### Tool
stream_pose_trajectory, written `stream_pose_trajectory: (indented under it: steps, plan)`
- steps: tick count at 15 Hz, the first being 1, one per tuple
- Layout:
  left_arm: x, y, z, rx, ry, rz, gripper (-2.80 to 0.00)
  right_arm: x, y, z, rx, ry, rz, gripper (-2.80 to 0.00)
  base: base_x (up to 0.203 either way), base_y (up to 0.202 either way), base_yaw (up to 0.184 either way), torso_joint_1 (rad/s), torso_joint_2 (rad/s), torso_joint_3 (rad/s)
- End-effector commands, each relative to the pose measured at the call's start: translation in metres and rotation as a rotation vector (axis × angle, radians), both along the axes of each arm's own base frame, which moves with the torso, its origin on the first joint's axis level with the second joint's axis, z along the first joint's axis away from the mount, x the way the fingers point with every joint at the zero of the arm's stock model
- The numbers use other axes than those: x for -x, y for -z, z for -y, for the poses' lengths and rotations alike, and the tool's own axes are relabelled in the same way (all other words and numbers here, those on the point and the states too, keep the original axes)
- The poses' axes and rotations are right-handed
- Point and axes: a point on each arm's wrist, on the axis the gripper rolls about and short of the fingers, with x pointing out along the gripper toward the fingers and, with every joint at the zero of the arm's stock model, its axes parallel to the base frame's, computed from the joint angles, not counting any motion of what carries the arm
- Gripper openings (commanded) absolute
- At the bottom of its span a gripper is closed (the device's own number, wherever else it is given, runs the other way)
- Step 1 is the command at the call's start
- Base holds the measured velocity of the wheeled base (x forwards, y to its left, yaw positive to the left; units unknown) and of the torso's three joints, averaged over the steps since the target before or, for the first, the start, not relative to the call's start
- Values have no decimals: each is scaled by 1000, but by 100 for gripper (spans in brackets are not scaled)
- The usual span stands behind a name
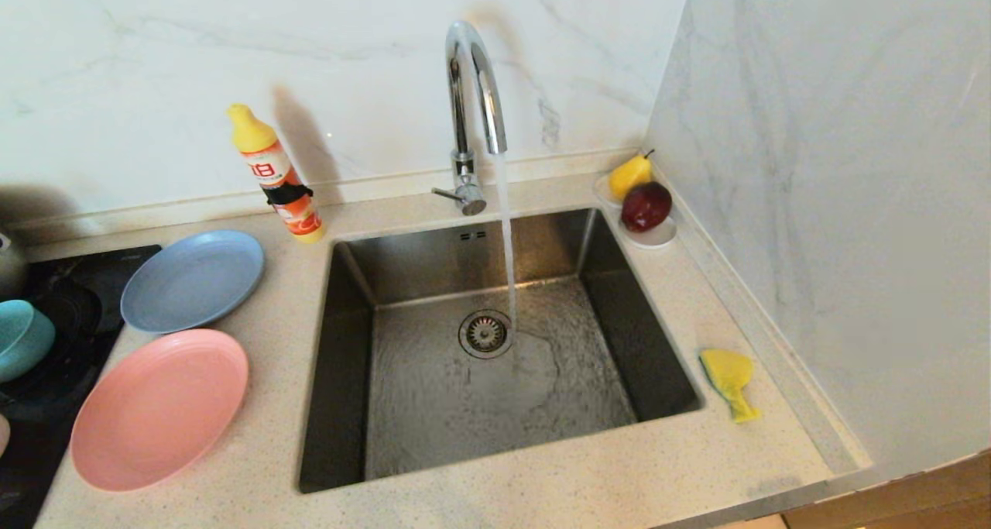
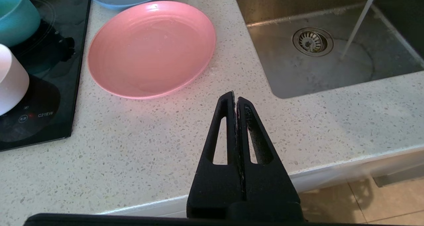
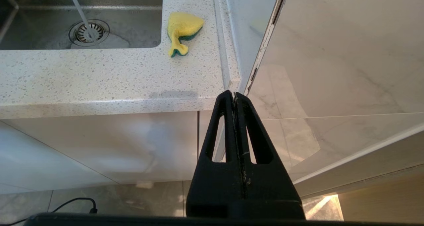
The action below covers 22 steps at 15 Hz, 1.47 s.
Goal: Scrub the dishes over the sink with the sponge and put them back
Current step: Turn off the faucet
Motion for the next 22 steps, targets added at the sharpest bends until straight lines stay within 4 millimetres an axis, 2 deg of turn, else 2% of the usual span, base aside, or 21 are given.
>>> stream_pose_trajectory:
  steps: [1, 17, 18, 19, 22]
  plan:
    - [0, 1, 0, -5, -1, -5, -280, 0, 0, 0, 0, -1, 0, -280, 0, 0, 0, 0, 0, 0]
    - [-1, -2, 0, 33, -13, 30, -280, 0, 0, 0, 1, -1, 0, -280, 0, 0, 0, 0, 0, 0]
    - [2, -12, 0, 32, -25, 60, -280, 0, 0, 0, 0, -1, -1, -280, 0, 0, 0, 0, 0, 0]
    - [7, -30, -1, 32, -35, 104, -280, 0, 0, 0, 2, -1, -1, -280, 0, 0, 0, 0, 0, 0]
    - [11, -95, -1, 39, -54, 134, -280, 0, 0, 0, 0, -1, 0, -280, 0, 0, 0, 0, 0, 0]
